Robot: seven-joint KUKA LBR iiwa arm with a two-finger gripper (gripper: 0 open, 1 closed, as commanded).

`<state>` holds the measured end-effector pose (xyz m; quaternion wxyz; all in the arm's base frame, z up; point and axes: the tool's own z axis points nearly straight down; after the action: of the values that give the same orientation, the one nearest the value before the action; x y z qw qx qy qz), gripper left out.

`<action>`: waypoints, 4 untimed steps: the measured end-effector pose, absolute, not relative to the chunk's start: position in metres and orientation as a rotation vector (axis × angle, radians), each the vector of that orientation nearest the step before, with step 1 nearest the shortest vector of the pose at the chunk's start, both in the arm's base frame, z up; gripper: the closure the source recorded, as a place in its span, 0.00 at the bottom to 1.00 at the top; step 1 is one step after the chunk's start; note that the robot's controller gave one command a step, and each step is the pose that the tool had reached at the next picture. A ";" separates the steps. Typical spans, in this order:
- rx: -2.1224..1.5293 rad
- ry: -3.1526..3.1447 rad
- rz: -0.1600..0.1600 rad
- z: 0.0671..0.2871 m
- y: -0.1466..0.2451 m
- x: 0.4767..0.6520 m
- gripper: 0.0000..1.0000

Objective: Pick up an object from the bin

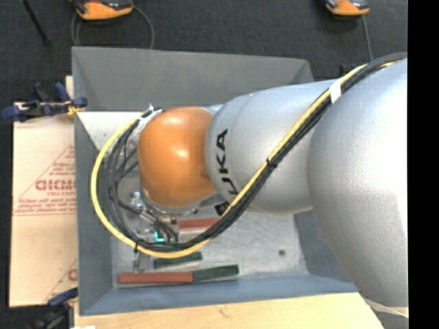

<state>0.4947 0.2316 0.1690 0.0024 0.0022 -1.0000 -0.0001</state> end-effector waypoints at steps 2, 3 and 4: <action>0.159 -3.149 -0.005 0.074 0.131 0.510 1.00; 0.046 -3.155 -0.003 0.282 0.125 0.533 1.00; 0.044 -3.145 -0.003 0.277 0.125 0.531 0.00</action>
Offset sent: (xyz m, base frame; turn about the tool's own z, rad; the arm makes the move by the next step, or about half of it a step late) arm 0.0109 -0.1009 -0.0990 -0.1018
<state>0.5312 0.1255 0.2766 -0.0019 0.0139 -0.9999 -0.0008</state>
